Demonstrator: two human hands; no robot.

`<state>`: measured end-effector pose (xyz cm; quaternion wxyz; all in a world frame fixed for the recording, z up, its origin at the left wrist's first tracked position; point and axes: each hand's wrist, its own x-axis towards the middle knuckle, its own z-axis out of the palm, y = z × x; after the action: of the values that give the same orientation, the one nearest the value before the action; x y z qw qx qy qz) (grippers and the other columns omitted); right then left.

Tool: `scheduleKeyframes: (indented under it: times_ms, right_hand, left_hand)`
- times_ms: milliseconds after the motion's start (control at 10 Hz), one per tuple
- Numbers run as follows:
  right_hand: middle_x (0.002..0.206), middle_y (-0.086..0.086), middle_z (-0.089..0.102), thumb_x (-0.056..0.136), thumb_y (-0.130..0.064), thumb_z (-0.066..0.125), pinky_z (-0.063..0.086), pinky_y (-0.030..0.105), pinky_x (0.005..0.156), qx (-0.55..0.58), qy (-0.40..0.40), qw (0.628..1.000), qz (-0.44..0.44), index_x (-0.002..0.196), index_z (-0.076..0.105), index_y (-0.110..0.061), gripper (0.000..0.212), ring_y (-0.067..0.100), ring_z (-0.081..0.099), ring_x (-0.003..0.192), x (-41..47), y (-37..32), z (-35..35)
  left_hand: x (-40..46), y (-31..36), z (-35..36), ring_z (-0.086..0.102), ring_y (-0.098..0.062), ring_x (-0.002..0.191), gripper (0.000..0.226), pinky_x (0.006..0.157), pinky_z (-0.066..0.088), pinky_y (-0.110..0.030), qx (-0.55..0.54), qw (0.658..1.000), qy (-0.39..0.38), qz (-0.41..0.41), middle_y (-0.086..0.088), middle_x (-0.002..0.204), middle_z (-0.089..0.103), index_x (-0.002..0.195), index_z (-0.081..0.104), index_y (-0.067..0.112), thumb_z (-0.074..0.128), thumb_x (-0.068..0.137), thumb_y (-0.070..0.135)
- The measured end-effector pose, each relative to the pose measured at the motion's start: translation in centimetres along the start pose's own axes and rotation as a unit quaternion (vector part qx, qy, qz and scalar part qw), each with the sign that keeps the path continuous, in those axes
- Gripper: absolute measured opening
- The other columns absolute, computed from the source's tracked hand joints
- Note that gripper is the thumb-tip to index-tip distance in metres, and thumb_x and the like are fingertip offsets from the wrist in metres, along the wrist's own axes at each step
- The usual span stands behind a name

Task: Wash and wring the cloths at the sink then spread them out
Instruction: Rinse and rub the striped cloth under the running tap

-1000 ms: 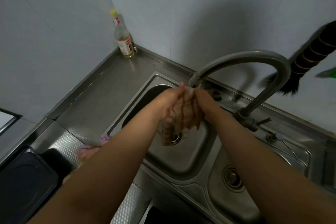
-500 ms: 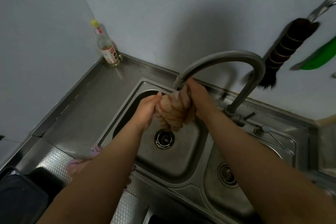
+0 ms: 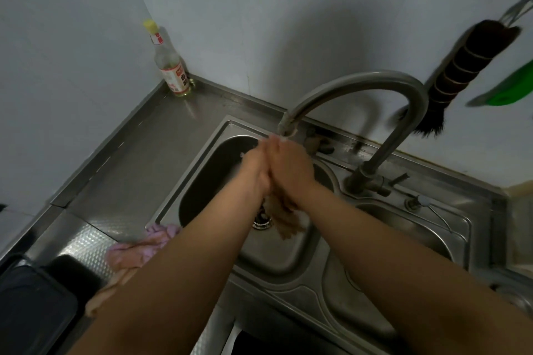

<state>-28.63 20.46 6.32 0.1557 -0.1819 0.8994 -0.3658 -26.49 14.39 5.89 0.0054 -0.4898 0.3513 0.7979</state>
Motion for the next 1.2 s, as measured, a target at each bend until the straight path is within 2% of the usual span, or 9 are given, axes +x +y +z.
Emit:
scheduleKeyframes:
  times_ms: [100, 300, 400, 500, 700, 900, 1000, 1100, 1200]
  right_hand:
    - [0.107, 0.017, 0.064, 0.097, -0.021, 0.037, 0.046, 0.039, 0.086, 0.0, -0.014, 0.998, 0.061, 0.103, 0.062, -0.003, 0.031, 0.033, 0.06, 0.102, 1.7, 0.3, -2.2]
    - [0.102, 0.018, 0.064, 0.102, -0.021, 0.033, 0.045, 0.039, 0.078, -0.079, 0.001, 0.996, -0.035, 0.11, 0.059, -0.003, 0.033, 0.034, 0.061, 0.096, 0.9, 0.0, -1.1]
    - [0.097, 0.015, 0.065, 0.103, -0.024, 0.034, 0.048, 0.035, 0.073, -0.079, 0.022, 0.996, -0.043, 0.105, 0.062, -0.004, 0.034, 0.03, 0.064, 0.09, 1.3, 0.4, -1.3]
    - [0.072, 0.002, 0.059, 0.104, -0.035, 0.028, 0.039, 0.024, 0.058, -0.044, 0.022, 0.997, -0.055, 0.076, 0.057, -0.015, 0.044, 0.013, 0.057, 0.064, -0.2, 0.0, 0.2]
    - [0.076, 0.009, 0.055, 0.098, -0.013, 0.043, 0.03, 0.027, 0.063, 0.051, 0.05, 0.997, 0.023, 0.068, 0.051, -0.01, 0.031, 0.023, 0.051, 0.073, 2.7, 2.0, -2.4]
    - [0.088, -0.002, 0.057, 0.095, -0.014, 0.05, 0.041, 0.026, 0.077, 0.096, -0.078, 0.992, -0.024, 0.096, 0.059, -0.016, 0.009, 0.009, 0.052, 0.081, 3.9, 2.2, -5.3]
    - [0.073, -0.002, 0.056, 0.093, -0.029, 0.057, 0.042, 0.025, 0.064, -0.002, -0.185, 0.982, -0.045, 0.075, 0.056, -0.02, 0.019, 0.007, 0.052, 0.066, 4.0, 2.3, -6.2]
    - [0.08, 0.001, 0.062, 0.087, -0.035, 0.065, 0.05, 0.026, 0.069, -0.027, -0.31, 0.949, -0.05, 0.085, 0.062, -0.016, 0.019, 0.012, 0.06, 0.074, 3.6, 3.1, -6.8]
    - [0.074, -0.004, 0.059, 0.092, -0.036, 0.058, 0.042, 0.022, 0.059, 0.012, -0.263, 0.964, -0.036, 0.086, 0.062, -0.019, 0.018, 0.008, 0.054, 0.064, 3.5, 4.0, -6.0]
  left_hand:
    - [-0.2, -0.5, 0.5, 0.066, -0.029, 0.107, 0.042, 0.095, 0.052, -0.041, -0.042, 0.997, -0.053, -0.031, -0.013, 0.113, 0.07, 0.122, 0.065, 0.009, 0.051, 0.098, 0.04]
    - [0.4, 0.2, -0.3, 0.068, -0.021, 0.058, 0.035, 0.051, 0.053, -0.027, -0.01, 0.999, -0.043, -0.028, -0.01, 0.068, 0.068, 0.088, 0.067, 0.006, 0.051, 0.099, 0.035]
    - [0.1, 0.0, 0.2, 0.07, -0.023, 0.066, 0.037, 0.059, 0.058, -0.03, -0.024, 0.996, -0.073, -0.042, -0.013, 0.076, 0.07, 0.093, 0.067, 0.003, 0.049, 0.099, 0.035]
    - [1.4, 1.1, -0.8, 0.067, -0.021, 0.072, 0.036, 0.06, 0.056, -0.034, -0.033, 0.997, -0.063, -0.033, -0.008, 0.087, 0.067, 0.118, 0.064, 0.009, 0.053, 0.097, 0.036]
    - [1.6, 1.8, -3.2, 0.069, -0.026, 0.096, 0.05, 0.086, 0.054, -0.038, 0.145, 0.971, -0.19, -0.026, -0.017, 0.108, 0.069, 0.116, 0.063, 0.005, 0.053, 0.093, 0.048]
    - [1.9, 4.9, -6.9, 0.067, -0.027, 0.103, 0.03, 0.095, 0.053, -0.041, 0.454, 0.849, -0.269, -0.006, -0.014, 0.109, 0.069, 0.111, 0.065, 0.009, 0.07, 0.084, 0.021]
    - [1.8, 5.9, -7.1, 0.066, -0.032, 0.106, 0.031, 0.097, 0.051, -0.042, 0.489, 0.841, -0.221, 0.067, -0.019, 0.109, 0.068, 0.11, 0.065, 0.003, 0.063, 0.09, 0.028]
    - [2.3, 5.9, -7.3, 0.071, -0.026, 0.087, 0.031, 0.083, 0.058, -0.034, 0.367, 0.9, -0.205, 0.114, -0.015, 0.092, 0.073, 0.1, 0.066, 0.002, 0.051, 0.098, 0.03]
    - [2.7, 5.1, -6.7, 0.066, -0.021, 0.069, 0.037, 0.064, 0.055, -0.027, 0.313, 0.928, -0.123, 0.161, -0.009, 0.074, 0.069, 0.089, 0.064, 0.005, 0.042, 0.104, 0.031]
